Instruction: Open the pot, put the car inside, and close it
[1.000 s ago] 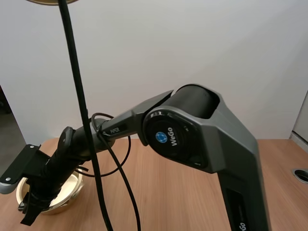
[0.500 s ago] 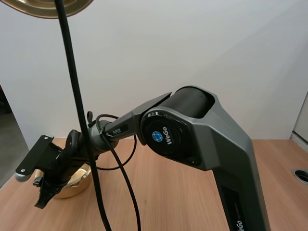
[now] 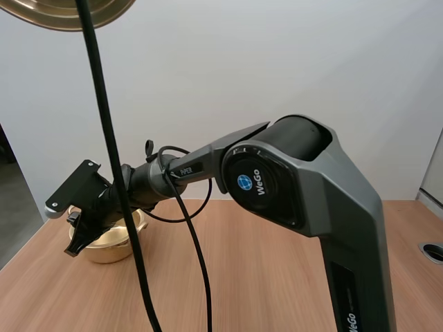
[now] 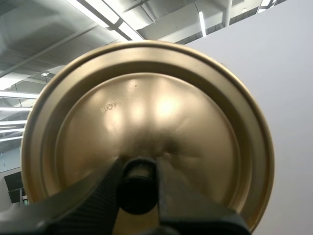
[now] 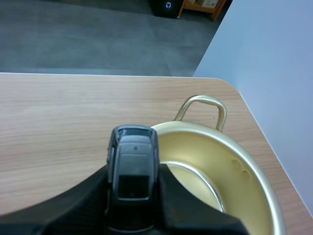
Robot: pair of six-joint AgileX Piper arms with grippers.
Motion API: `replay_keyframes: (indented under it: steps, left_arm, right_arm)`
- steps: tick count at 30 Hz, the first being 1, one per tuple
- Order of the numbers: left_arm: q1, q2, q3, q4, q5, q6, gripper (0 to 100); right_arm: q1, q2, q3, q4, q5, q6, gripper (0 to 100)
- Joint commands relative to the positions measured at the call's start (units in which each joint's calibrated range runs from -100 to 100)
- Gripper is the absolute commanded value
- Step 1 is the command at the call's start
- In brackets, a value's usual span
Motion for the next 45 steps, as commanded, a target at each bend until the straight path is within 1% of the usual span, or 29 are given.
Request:
replay_keyframes:
  steps: [1,5,7,13,14,15,16,18,19,20,21,23,25,26,27,28,29,30,33,35,38,42,45]
  left_arm:
    - [-0.03,0.0,0.0,0.1,0.0,0.0,0]
    - [-0.03,0.0,0.0,0.5,1.8,0.0,0]
    - [-0.03,0.0,0.0,1.4,2.0,0.0,0]
    - [-0.03,0.0,0.0,2.6,2.0,0.0,0]
    - [-0.03,0.0,0.0,2.6,2.0,0.0,0]
    - [-0.03,0.0,0.0,2.6,2.0,0.0,0]
    - [-0.03,0.0,0.0,2.6,2.0,0.0,0]
    - [-0.03,0.0,0.0,2.6,2.0,0.0,0]
    - [-0.03,0.0,0.0,2.6,2.0,0.0,0]
    - [-0.03,0.0,0.0,2.6,2.0,0.0,0]
    - [-0.03,0.0,0.0,2.6,2.0,0.0,0]
    - [-0.03,0.0,0.0,2.6,2.2,0.0,0]
    - [-0.03,0.1,0.0,3.4,2.9,0.1,0]
    - [-0.03,0.4,0.0,3.9,3.6,0.1,0]
    - [-0.03,1.0,0.0,4.8,4.4,0.0,0]
    - [-0.03,2.1,0.4,7.3,5.8,-1.5,0]
    - [-0.03,2.7,0.9,9.5,6.2,-3.5,0]
    - [-0.03,3.5,1.6,12.6,6.7,-6.4,0]
    - [-0.03,6.6,4.4,22.2,7.9,-14.0,0]
    - [-0.03,9.1,6.8,25.8,8.6,-16.2,0]
    - [-0.03,14.6,10.1,25.1,11.1,-16.2,0]
    - [-0.03,24.2,15.7,23.9,13.8,-15.3,0]
    - [-0.03,33.3,19.6,22.7,16.4,-11.8,0]
  right_arm:
    - [0.0,1.5,-2.2,-0.3,-2.9,-0.3,0]
    - [-0.6,4.3,-5.4,-3.3,-4.5,-0.3,0]
    - [-1.4,5.9,-6.7,-4.3,-4.5,-0.3,0]
    - [-4.0,9.5,-7.9,-5.0,-3.6,-0.3,0]
    - [-4.2,9.5,-7.9,-5.0,-3.4,-0.3,4]
    - [-4.3,9.5,-7.9,-5.0,-3.2,-0.3,17]
    - [-4.3,9.5,-7.9,-5.0,-3.2,-0.2,33]
    - [-4.4,9.5,-7.9,-4.2,-3.2,0.2,67]
    - [-4.4,9.5,-7.9,-4.2,-3.2,0.8,78]
    - [-4.4,9.5,-7.9,-4.2,-3.2,1.2,85]
    - [-4.4,9.4,-7.9,-4.2,-3.2,1.3,84]
    - [-4.4,9.1,-7.9,-4.2,-1.9,1.3,76]
    - [-4.7,8.1,-7.9,-4.2,0.6,1.4,65]
    - [-4.9,7.3,-7.9,-4.5,1.9,2.2,53]
    - [-5.2,6.6,-7.9,-4.5,2.6,2.9,44]
    - [-5.7,4.9,-7.7,-4.9,3.5,4.8,21]
    - [-6.3,3.8,-7.5,-5.5,4.2,6.0,3]
    - [-7.0,2.1,-7.3,-6.3,5.3,7.2,0]
    - [-9.8,-2.9,-6.7,-8.7,7.0,11.2,0]
    - [-12.2,-6.6,-6.7,-11.0,9.2,14.2,0]
    - [-16.5,-12.4,-6.7,-12.2,13.0,17.5,0]
    - [-23.4,-20.7,-6.7,-12.1,22.0,18.1,0]
    - [-28.4,-27.5,-6.7,-12.1,27.5,18.1,0]
